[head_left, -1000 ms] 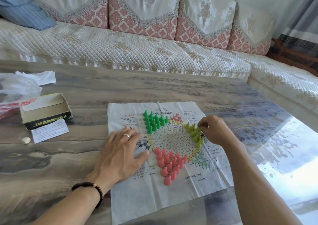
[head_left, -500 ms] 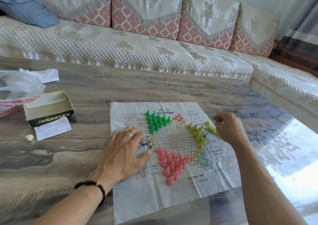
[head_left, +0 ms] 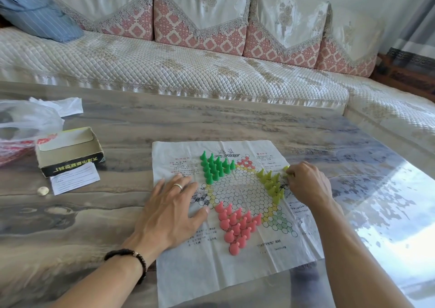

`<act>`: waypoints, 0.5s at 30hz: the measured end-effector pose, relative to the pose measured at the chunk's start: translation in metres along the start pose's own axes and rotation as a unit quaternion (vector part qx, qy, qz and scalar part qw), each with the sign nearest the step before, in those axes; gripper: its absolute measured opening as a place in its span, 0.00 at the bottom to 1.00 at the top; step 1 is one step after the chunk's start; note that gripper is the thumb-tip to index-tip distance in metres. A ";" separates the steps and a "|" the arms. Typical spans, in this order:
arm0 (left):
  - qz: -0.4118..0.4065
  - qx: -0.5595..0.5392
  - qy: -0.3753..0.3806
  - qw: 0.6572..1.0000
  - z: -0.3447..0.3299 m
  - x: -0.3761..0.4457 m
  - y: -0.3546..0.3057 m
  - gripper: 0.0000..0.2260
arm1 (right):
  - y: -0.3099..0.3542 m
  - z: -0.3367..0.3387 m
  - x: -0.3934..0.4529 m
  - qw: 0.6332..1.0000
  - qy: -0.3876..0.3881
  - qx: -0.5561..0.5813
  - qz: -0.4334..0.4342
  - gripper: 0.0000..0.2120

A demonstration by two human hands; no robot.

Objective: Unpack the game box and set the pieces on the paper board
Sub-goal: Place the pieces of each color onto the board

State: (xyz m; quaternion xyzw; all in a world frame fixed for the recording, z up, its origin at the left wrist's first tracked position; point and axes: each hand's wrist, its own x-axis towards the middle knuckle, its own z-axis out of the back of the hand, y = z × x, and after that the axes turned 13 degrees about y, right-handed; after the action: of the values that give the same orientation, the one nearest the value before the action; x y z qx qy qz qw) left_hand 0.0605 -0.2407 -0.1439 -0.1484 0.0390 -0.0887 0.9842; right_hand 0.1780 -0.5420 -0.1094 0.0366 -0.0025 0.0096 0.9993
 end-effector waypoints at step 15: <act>-0.002 -0.001 -0.002 1.000 -0.002 0.002 0.002 0.37 | -0.002 0.013 -0.014 0.965 0.012 0.261 0.008 0.04</act>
State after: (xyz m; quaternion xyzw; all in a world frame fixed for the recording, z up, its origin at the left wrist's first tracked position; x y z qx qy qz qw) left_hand 0.0621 -0.2401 -0.1469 -0.1500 0.0364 -0.0901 0.9839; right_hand 0.1643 -0.5456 -0.0963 0.2962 0.0117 0.0184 0.9549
